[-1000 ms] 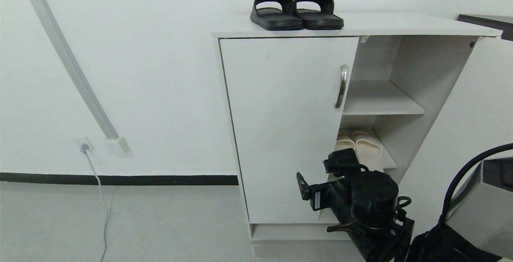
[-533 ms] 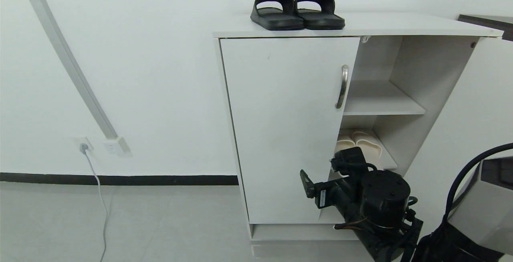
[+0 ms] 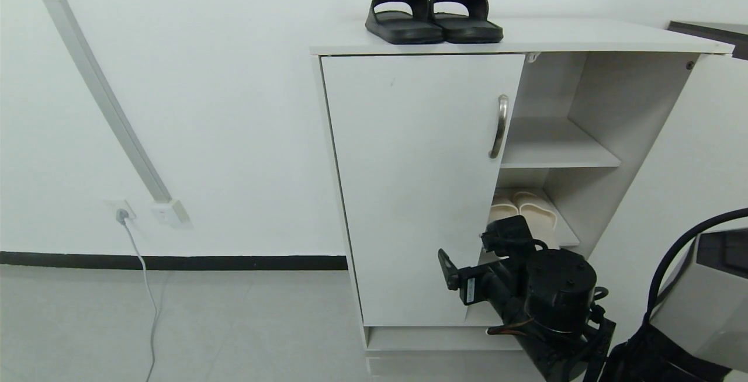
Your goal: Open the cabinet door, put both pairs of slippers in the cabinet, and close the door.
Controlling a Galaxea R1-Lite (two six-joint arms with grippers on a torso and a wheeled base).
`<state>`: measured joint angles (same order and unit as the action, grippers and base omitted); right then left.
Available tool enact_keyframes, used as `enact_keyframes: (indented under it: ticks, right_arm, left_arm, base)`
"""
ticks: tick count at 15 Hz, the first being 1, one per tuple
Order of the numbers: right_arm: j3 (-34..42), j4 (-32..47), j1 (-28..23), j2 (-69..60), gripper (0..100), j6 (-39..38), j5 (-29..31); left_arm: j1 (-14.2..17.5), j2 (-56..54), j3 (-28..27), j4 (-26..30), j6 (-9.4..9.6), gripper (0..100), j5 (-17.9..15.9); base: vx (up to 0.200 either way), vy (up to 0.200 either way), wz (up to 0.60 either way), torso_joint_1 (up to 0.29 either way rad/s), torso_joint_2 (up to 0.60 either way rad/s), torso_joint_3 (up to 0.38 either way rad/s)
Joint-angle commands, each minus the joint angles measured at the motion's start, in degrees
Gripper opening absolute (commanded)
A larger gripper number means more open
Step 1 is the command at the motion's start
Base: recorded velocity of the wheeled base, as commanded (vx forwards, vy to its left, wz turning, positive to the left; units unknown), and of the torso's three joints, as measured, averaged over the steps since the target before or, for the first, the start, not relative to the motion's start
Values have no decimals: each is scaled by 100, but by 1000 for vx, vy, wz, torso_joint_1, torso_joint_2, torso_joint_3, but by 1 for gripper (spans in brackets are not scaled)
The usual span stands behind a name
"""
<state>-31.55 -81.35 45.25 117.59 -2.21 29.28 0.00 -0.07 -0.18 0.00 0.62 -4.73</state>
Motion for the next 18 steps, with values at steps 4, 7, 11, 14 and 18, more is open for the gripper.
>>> enact_keyframes:
  ticks: [4,7,11,14,18]
  right_arm:
    - [26,14,28,10,100,10,-1]
    - [35,14,36,10,100,10,-1]
    - [35,14,45,10,100,10,-1]
    - [35,22,45,10,100,10,-1]
    - [44,22,45,10,100,10,-1]
  left_arm:
    - [0,7,1,0,-1,0,-2]
    - [0,7,1,0,-1,0,-2]
    - [9,7,1,0,-1,0,-2]
    - [0,7,1,0,-1,0,-2]
    - [0,7,1,0,-1,0,-2]
  base:
    - [0,0,0,4,-78,-78]
    - [0,0,0,35,-382,-326]
    - [0,0,0,88,-438,-349]
    - [0,0,0,133,-461,-339]
    - [0,0,0,157,-477,-326]
